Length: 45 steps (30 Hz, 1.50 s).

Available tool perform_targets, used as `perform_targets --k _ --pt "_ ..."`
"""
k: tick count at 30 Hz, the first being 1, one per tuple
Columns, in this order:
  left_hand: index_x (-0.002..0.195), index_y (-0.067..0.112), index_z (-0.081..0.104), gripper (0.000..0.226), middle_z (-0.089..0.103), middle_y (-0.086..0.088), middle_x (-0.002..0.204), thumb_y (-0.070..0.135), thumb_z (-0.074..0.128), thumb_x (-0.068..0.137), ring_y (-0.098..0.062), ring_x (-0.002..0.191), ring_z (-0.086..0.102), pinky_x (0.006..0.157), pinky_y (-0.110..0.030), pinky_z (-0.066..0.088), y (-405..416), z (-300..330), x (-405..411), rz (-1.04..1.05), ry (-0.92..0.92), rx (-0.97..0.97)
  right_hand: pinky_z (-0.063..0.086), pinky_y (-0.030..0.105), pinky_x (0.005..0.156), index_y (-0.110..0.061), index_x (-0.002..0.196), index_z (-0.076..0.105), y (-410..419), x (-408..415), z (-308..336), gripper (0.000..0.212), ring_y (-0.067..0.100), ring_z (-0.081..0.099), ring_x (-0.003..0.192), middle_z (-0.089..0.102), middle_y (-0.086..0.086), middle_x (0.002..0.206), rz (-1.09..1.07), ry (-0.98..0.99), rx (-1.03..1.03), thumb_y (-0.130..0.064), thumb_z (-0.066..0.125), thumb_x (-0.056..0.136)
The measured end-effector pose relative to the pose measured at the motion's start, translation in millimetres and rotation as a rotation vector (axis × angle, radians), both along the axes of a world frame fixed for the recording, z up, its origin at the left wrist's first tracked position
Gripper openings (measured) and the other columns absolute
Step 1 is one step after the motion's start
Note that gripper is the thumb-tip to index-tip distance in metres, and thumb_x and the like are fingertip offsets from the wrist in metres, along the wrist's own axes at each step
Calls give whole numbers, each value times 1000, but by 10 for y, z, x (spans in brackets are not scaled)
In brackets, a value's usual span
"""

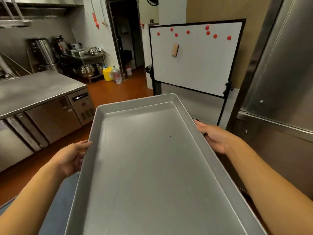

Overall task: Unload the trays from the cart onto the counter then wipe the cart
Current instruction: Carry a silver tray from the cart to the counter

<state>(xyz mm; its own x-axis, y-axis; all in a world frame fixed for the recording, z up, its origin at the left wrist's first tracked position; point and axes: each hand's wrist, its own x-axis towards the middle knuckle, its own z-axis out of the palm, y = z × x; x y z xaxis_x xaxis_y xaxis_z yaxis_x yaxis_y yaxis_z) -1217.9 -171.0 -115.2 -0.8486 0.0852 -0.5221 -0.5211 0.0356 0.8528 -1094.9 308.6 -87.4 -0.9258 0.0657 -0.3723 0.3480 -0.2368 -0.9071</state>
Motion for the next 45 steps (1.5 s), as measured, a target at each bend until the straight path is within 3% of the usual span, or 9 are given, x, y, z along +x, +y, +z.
perform_targets --k 3,6,11,19,23,27,33,41,45 --pt "121 19 75 41 73 -14 105 31 74 82 -26 83 64 76 -37 54 174 -28 -385 -31 -31 52 65 33 74 -37 127 66 242 -407 -101 34 19 78 88 79 1 112 -5 5 -18 -15 51 105" --pt "122 16 75 45 75 -14 100 31 75 80 -24 81 62 66 -31 56 365 -98 -935 -32 -52 52 64 34 77 -32 138 61 464 -1018 -171 38 21 77 94 75 4 122 3 -5 -38 -15 51 106" --pt "124 17 72 49 77 -12 95 32 74 77 -23 79 63 62 -30 56 629 -58 -1764 12 -70 60 65 36 71 -37 114 76 721 -1980 -5 50 18 78 84 79 3 110 122 6 -87 -19 82 68" --pt "117 18 71 25 77 -9 77 27 63 95 -19 54 71 54 -29 59 813 198 -2710 122 -48 65 28 59 121 -45 132 67 1088 -3583 124 99 27 51 123 60 5 146 324 -81 -14 -32 103 41" --pt "114 19 70 19 77 -11 75 24 58 100 -21 51 72 48 -31 59 837 243 -3068 219 -39 42 26 55 121 -46 136 63 1133 -4539 93 92 28 49 122 57 7 148 417 -120 2 -33 100 53" --pt "116 15 71 22 76 -11 76 23 58 100 -21 51 70 45 -26 58 781 296 -3383 355 -33 30 35 59 118 -41 134 66 981 -5542 158 45 29 59 124 67 7 137 547 -143 2 -22 67 94" --pt "117 17 72 22 70 -8 86 23 58 101 -15 53 63 50 -23 52 626 301 -3704 575 5 24 56 50 99 -39 133 68 564 -6680 261 47 27 63 125 68 5 137 761 -124 6 -20 66 89" --pt "123 18 70 26 69 -11 101 25 58 102 -17 64 67 57 -28 55 0 269 -4117 765 13 -43 42 62 112 -39 136 66 -544 -8031 113 72 32 58 134 64 5 142 998 -107 30 -26 90 70" --pt "129 19 69 32 70 -14 107 24 61 99 -25 88 65 84 -41 52 -598 210 -4512 818 30 -67 41 62 114 -39 135 66 -1244 -8629 14 49 31 59 132 66 3 140 1010 -79 56 -23 68 89"
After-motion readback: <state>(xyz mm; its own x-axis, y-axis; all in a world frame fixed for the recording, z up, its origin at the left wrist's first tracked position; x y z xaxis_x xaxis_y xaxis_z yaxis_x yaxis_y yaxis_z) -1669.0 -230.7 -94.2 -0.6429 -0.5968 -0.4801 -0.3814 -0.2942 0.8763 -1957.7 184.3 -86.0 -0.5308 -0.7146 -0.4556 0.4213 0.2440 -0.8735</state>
